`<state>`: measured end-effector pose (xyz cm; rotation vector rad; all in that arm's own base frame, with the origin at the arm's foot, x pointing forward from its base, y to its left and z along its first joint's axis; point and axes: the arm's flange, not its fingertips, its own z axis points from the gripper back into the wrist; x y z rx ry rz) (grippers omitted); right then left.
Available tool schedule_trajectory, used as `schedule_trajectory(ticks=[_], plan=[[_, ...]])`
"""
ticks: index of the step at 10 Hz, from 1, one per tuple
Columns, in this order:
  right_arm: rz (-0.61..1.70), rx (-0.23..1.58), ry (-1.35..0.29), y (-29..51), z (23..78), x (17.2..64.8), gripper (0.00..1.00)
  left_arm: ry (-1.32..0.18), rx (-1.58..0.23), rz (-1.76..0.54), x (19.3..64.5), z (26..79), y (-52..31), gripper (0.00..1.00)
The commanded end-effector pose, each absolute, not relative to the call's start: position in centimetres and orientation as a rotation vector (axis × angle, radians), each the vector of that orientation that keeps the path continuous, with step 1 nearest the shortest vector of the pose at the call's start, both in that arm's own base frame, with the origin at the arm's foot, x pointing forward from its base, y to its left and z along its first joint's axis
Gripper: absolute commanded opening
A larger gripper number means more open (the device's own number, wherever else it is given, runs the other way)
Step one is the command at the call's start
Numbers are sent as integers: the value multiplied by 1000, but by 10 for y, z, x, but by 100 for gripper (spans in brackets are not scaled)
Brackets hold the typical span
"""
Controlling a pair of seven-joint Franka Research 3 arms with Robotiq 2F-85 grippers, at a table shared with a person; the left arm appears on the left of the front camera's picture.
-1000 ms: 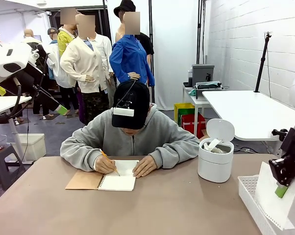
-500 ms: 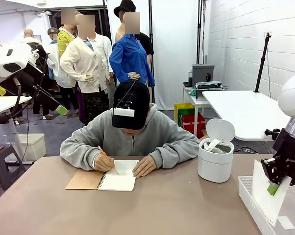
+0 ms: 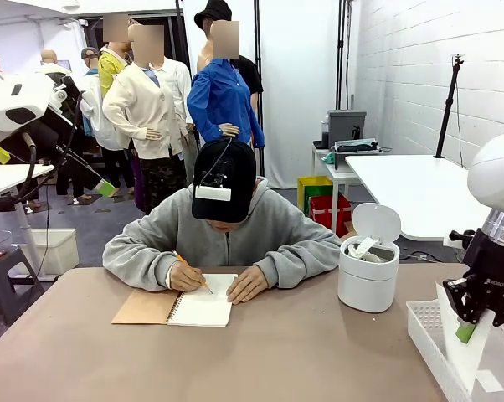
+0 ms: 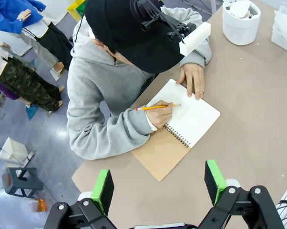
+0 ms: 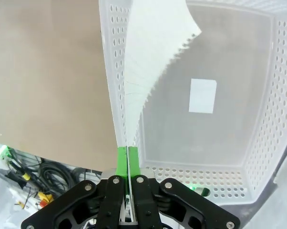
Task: Sort the paper based on its condition.
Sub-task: If a person hands you a paper, place it in the Organizing basket , and if it's crumpled, put it in the Trash can.
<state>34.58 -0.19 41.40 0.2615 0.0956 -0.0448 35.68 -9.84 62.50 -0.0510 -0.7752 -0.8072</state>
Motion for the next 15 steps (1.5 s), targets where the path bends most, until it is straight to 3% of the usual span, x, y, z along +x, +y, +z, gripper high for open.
schedule_trajectory(ticks=[1, 3, 8, 12, 15], plan=[[-75, 243, 127, 3, 364, 266, 0, -776, -52, -805, 357, 625, -97, 100], [-92, 264, 140, -1, 364, 259, 0, -776, -52, -805, 357, 625, -97, 100], [17, 421, -25, -12, 401, 242, 0, -776, -52, -805, 357, 625, -97, 100], [16, 447, 139, -18, 353, 231, 0, -776, -52, -805, 357, 625, -97, 100], [12, 451, 167, -22, 331, 234, 0, -776, -52, -805, 357, 625, -97, 100]])
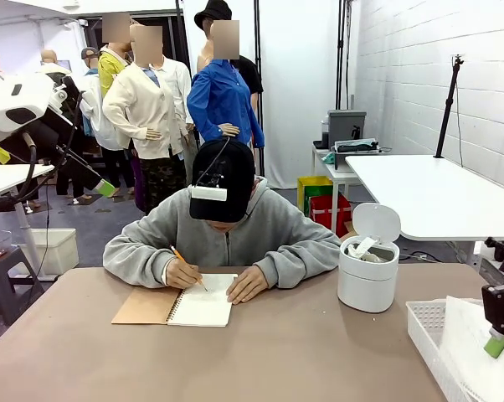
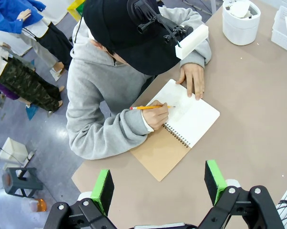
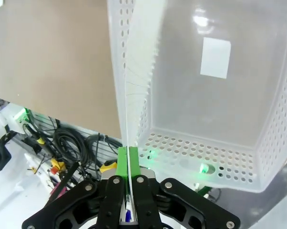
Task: Sort the paper based on its condition.
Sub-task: If a person hands you a paper, place it in the Organizing basket , and if it's crumpled, put it in the Trash can.
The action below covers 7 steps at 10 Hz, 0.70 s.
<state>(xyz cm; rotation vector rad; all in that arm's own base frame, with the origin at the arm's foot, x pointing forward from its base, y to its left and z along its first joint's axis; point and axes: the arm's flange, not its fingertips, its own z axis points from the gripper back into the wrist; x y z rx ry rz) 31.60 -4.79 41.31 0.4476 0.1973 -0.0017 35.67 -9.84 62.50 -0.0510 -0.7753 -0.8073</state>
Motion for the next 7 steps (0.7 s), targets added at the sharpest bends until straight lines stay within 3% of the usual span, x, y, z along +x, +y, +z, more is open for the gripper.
schedule_trajectory(ticks=[1, 5, 6, 7], plan=[[23, 461, 180, -23, 322, 236, 0, -776, -52, -805, 357, 625, -97, 100], [-19, 429, 208, -32, 310, 234, 0, -776, -52, -805, 357, 625, -97, 100], [-37, 409, 222, -34, 310, 233, 8, -776, -52, -805, 357, 625, -97, 100], [-51, 388, 234, -36, 314, 232, 27, -776, -52, -805, 357, 625, -97, 100]])
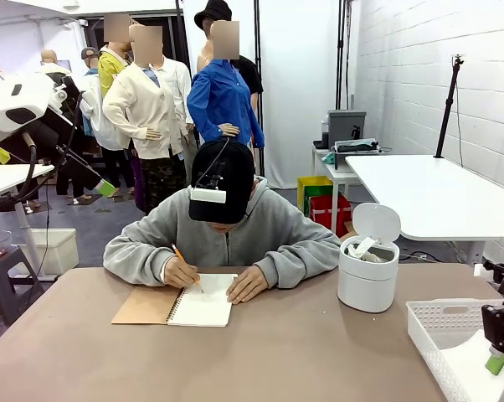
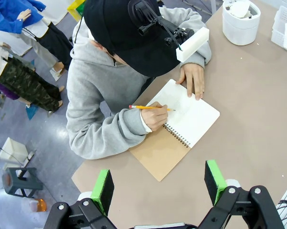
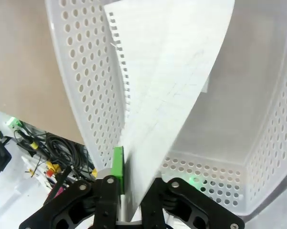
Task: Sort the paper based on its condition.
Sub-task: If a person hands you a paper, place it in the Organizing basket , and if it's crumpled, put it in the Trash can.
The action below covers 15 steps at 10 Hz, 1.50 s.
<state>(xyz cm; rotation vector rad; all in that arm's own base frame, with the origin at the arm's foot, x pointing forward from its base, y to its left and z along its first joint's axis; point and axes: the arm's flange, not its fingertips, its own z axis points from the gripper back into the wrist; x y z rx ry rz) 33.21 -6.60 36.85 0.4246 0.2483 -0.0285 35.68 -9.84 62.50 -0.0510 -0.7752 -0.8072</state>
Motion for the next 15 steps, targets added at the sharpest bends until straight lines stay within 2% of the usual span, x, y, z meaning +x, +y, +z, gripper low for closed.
schedule_trajectory(ticks=[1, 3, 4, 8, 13, 14, 15], plan=[[-64, 366, 261, -39, 321, 231, 46, -776, -52, -805, 357, 625, -97, 100], [-85, 302, 328, -48, 333, 235, 85, -776, -52, -805, 357, 625, -97, 100], [-87, 271, 358, -52, 339, 235, 100, -776, -52, -805, 357, 625, -97, 100], [-40, 194, 378, -58, 369, 241, 100, -776, -52, -805, 357, 625, -97, 100], [160, 212, 248, -32, 423, 258, 100, -776, -52, -805, 357, 625, -97, 100], [67, 193, 286, -54, 437, 284, 100, -776, -52, -805, 357, 625, -97, 100], [67, 193, 286, -54, 437, 284, 100, -776, -52, -805, 357, 625, -97, 100]])
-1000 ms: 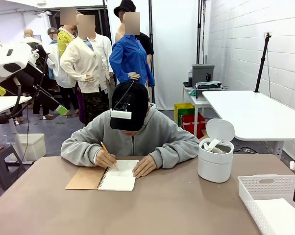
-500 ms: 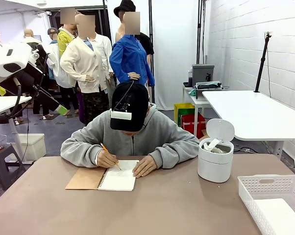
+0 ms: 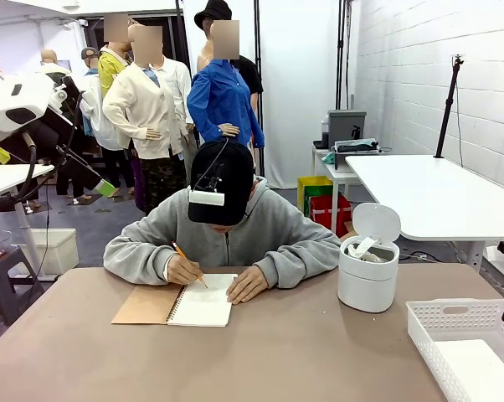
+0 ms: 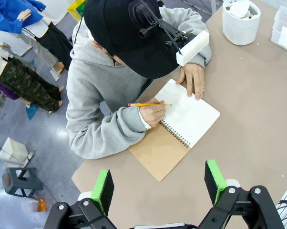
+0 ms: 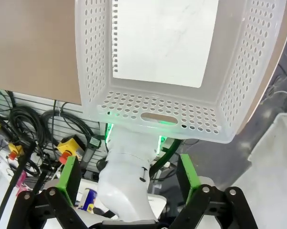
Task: Sort the paper based on its condition.
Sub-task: If a person hands you a paper, place it in the Organizing basket , and if it's crumpled, put it in the Trash can.
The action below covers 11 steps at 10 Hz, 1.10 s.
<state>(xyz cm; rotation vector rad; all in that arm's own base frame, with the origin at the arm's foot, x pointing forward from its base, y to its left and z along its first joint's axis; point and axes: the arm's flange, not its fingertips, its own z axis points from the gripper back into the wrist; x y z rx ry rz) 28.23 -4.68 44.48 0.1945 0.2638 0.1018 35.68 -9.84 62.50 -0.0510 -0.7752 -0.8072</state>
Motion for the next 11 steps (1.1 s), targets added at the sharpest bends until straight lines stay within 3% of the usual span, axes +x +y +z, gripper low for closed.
schedule_trajectory(ticks=[1, 3, 7, 11], plan=[[67, 193, 286, -54, 437, 284, 100, -776, -52, -805, 357, 625, -97, 100], [91, 199, 271, -50, 442, 283, 100, -776, -52, -805, 357, 625, -97, 100], [560, 170, 104, 19, 520, 343, 100, -776, -52, -805, 357, 625, -97, 100], [836, 190, -136, 115, 572, 398, 100, -776, -52, -805, 357, 625, -97, 100]])
